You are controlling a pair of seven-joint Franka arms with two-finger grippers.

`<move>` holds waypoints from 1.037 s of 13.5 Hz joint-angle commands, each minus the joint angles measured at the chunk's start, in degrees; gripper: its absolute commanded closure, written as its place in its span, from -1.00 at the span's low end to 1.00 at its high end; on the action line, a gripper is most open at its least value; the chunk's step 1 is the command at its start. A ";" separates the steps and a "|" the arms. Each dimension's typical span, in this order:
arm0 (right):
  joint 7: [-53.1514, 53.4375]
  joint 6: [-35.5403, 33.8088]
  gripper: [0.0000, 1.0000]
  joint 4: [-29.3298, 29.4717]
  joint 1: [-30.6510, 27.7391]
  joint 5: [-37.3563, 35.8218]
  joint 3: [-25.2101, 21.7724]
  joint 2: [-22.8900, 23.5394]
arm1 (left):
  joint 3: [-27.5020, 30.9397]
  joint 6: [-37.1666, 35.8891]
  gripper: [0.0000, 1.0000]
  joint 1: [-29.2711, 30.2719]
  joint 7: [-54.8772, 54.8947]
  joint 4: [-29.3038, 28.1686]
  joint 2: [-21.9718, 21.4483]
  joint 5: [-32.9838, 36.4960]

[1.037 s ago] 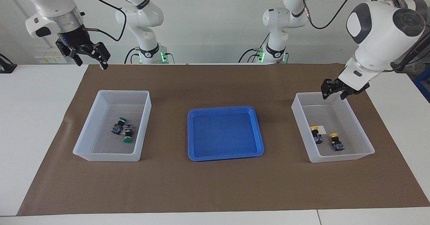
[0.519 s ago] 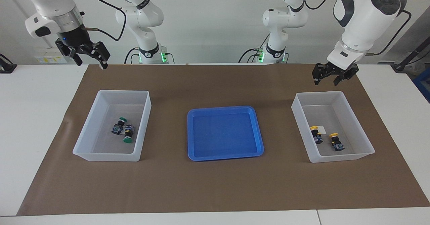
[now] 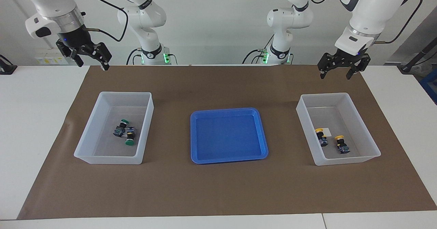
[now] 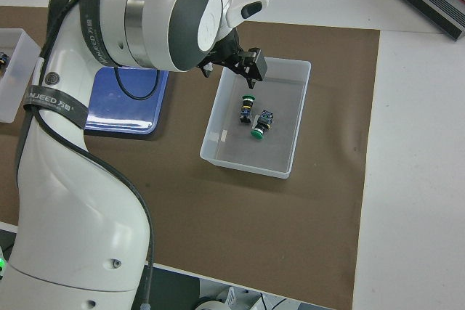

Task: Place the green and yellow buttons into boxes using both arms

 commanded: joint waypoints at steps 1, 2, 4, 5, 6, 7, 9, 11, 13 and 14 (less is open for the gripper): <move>-0.95 -0.40 -1.00 -1.00 -0.40 0.56 -0.10 -1.07 | 0.17 -1.91 -1.00 -0.40 -0.57 1.32 -0.44 0.56; -0.95 -0.40 -1.00 -1.00 -0.40 0.56 -0.10 -1.07 | 0.08 -2.00 -1.00 -0.40 -0.74 1.40 -0.62 0.56; -0.86 -0.22 -1.00 -1.18 -0.40 0.56 -0.18 -1.07 | 0.08 -1.56 -1.00 -0.40 -0.57 1.40 -0.97 0.64; -0.86 -0.14 -1.00 -1.44 -0.32 0.56 -0.18 -1.25 | 0.08 -1.39 -1.00 -0.40 -0.39 1.23 -1.06 0.64; -0.77 -0.05 -1.00 -1.70 -0.40 0.56 -0.18 -1.34 | 0.17 -1.04 -1.00 -0.23 -0.74 1.14 -1.32 0.56; -0.77 -0.05 -1.00 -1.71 -0.40 0.56 -0.18 -1.42 | 0.17 -1.12 -1.00 -0.05 -0.66 1.14 -1.33 0.56; -0.77 0.04 -1.00 -1.79 -0.40 0.56 -0.18 -1.42 | 0.17 -1.29 -1.00 0.30 -0.13 0.88 -1.50 0.56; -0.77 0.04 -1.00 -1.80 -0.40 0.56 -0.18 -1.42 | 0.26 -1.65 -1.00 0.30 -0.65 0.53 -1.76 0.56; -0.77 0.04 -1.00 -1.80 -0.40 0.56 -0.18 -1.42 | 0.34 -1.74 -1.00 0.30 -0.66 0.61 -1.77 0.47; -0.77 0.04 -1.00 -1.80 -0.40 0.56 -0.18 -1.42 | 0.35 -1.74 -1.00 0.30 -0.57 0.61 -1.77 0.29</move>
